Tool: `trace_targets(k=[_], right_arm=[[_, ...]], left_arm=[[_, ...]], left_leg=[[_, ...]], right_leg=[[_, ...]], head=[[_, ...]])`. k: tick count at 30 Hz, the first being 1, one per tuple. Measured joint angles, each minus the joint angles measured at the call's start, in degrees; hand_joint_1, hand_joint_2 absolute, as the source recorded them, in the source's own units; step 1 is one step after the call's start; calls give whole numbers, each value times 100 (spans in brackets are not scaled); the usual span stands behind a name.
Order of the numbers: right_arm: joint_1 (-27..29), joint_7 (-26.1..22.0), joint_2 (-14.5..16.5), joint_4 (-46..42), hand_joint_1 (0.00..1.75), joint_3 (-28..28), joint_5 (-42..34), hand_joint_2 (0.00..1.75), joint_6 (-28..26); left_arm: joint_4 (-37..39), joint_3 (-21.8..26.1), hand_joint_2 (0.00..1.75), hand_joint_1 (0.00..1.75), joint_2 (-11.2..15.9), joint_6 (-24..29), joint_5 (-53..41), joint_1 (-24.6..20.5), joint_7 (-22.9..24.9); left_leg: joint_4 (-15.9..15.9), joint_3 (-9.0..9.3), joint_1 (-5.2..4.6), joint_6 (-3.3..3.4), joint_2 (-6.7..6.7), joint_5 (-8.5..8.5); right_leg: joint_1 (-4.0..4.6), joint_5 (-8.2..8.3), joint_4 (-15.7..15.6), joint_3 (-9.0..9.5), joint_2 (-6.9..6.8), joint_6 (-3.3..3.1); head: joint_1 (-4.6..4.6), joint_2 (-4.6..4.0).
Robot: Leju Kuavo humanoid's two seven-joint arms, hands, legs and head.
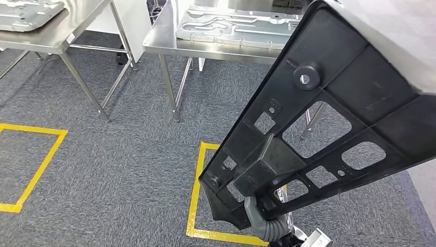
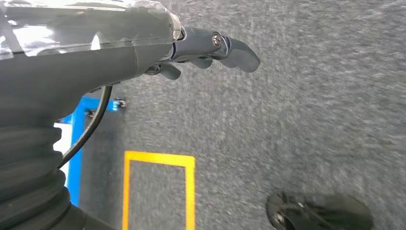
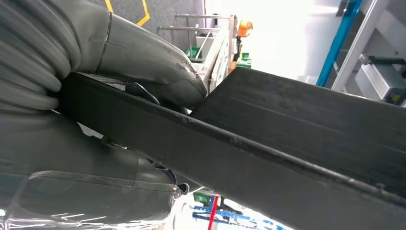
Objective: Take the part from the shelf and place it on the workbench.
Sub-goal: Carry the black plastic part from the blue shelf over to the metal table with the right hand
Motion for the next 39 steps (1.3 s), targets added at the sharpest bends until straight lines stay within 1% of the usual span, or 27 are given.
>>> trace_targets(k=[2,4,5,6,7,8,9,11,12,13,15,17,19,20,21,22,23,25,27,28,30,32,33,36,37,38,39], right_arm=[[-4,-5,0,-10,175,-16,2,175,1],[-15,-10,0,-20,175,-28,11,175,1],[-17,-11,0,-21,175,-34,18,175,1],[-13,-10,0,-21,175,-42,25,175,1],[-10,-10,0,-21,175,-48,30,175,1],[-8,-9,0,-22,175,-54,33,175,0],[-8,-9,0,-27,175,-57,38,175,-1],[-19,-7,0,-45,175,-60,81,175,-4],[-26,-4,0,-60,175,-60,120,175,-4],[-33,-1,0,-73,175,-61,165,175,-4],[-35,7,0,-101,175,-63,236,175,-1],[-48,10,1,-129,175,-68,275,175,7],[-73,10,8,-145,175,-71,315,175,3],[-81,11,11,-144,175,-72,339,175,-4],[-82,12,13,-142,175,-74,362,175,-12],[-82,13,13,-139,175,-77,381,175,-20],[-81,13,13,-138,175,-79,395,175,-27],[-81,10,13,-137,175,-84,411,175,-51],[-83,7,14,-138,175,-89,419,175,-80],[-83,6,14,-138,175,-91,420,175,-91],[-81,5,15,-138,175,-93,421,175,-98],[-82,6,15,-142,175,-95,423,175,-100],[-85,7,15,-144,175,-95,425,175,-102],[-88,8,14,-145,175,-95,428,175,-107],[-87,9,14,-145,175,-95,428,175,-106],[-88,9,13,-145,175,-95,428,175,-105],[-88,10,13,-145,175,-95,428,175,-105]], left_arm=[[-1,1,175,0,-4,6,-21,-9,1],[-2,1,175,0,-6,1,-43,1,9],[-2,1,175,0,-5,-4,-50,11,14],[-2,1,175,0,-4,-11,-57,17,18],[-2,1,175,0,-3,-17,-66,17,20],[-2,1,175,0,-2,-20,-73,12,20],[-2,1,175,0,-2,-23,-79,6,20],[-2,0,175,0,-2,-25,-85,-1,26],[-2,-1,175,0,-2,-27,-86,-2,34],[-2,-1,175,0,-1,-28,-86,-5,43],[-2,-1,175,0,1,-31,-81,-18,60],[-2,1,175,0,6,-39,-55,-33,74],[-2,1,175,0,10,-62,-24,-36,100],[-2,1,175,0,10,-81,-18,-33,113],[-2,1,175,0,11,-104,-15,-26,120],[-2,1,175,0,13,-125,-19,-16,120],[-2,1,175,0,14,-140,-28,-6,113],[-2,1,175,0,16,-158,-67,7,82],[-2,-1,175,0,17,-170,-97,-5,57],[-2,-3,175,0,17,-173,-102,-12,51],[-2,-8,175,0,15,-175,-103,-18,48],[-2,-14,175,0,15,-176,-110,-12,44],[-2,-19,175,0,15,-180,-115,-13,41],[-2,-34,175,0,17,-193,-127,-11,32],[-2,-36,175,0,18,-194,-131,-5,28],[-2,-37,175,0,19,-194,-134,0,24],[-2,-38,175,0,19,-194,-137,4,18]], left_leg=[[-49,24,15,87,123,34],[-63,25,1,131,259,36],[-62,23,-8,137,334,29],[-61,24,-14,138,406,22],[-61,29,-16,135,475,12],[-60,41,-19,127,541,1],[-60,60,-20,115,597,-14],[-53,106,-46,71,698,-54],[-49,124,-63,44,744,-74],[-46,138,-79,15,791,-91],[-44,161,-83,-46,867,-122],[138,110,-59,-112,693,-272],[773,-172,-38,-156,403,-624],[1184,-375,-36,-166,335,-801],[1516,-551,-35,-173,308,-897],[1661,-646,-34,-174,300,-878],[1563,-624,-34,-166,298,-737],[811,-312,-34,-124,286,-289],[152,-31,-51,-58,260,-67],[22,14,-59,-21,249,-64],[-19,34,-65,58,250,-82],[-50,103,-55,130,259,-90],[-59,143,-49,157,264,-96],[-61,213,-53,184,282,-156],[-61,249,-52,179,286,-188],[-60,298,-51,172,288,-226],[-60,363,-48,161,288,-272]], right_leg=[[5,-164,253,-120,-259,52],[6,-541,966,-469,-552,83],[0,-706,1368,-670,-601,98],[-4,-779,1638,-810,-621,107],[-6,-733,1690,-839,-634,110],[-6,-588,1514,-749,-657,105],[-2,-385,1143,-551,-710,91],[33,-92,328,-118,-942,28],[54,-36,96,0,-1018,-7],[74,-37,2,39,-1044,-39],[72,-25,-9,29,-919,-97],[41,-3,-41,41,-826,-163],[28,2,-54,47,-754,-214],[33,-5,-52,45,-713,-231],[39,-12,-51,48,-671,-241],[44,-23,-49,56,-627,-244],[46,-37,-48,73,-586,-239],[46,-74,-45,128,-527,-209],[61,-109,-32,159,-500,-153],[66,-107,-19,163,-492,-115],[68,-98,26,163,-487,-41],[63,-180,273,84,-539,11],[56,-299,539,-42,-569,27],[31,-703,1555,-660,-606,86],[21,-706,1704,-804,-612,107],[11,-598,1649,-849,-621,120],[2,-395,1401,-798,-633,119]], head=[[0,0],[1,0],[1,0],[1,0],[1,0],[1,0],[1,0],[1,0],[1,0],[1,0],[1,0],[0,0],[0,0],[0,0],[1,0],[0,0],[1,0],[1,0],[1,0],[1,0],[-1,0],[0,0],[1,0],[1,0],[1,0],[1,0],[1,0]])
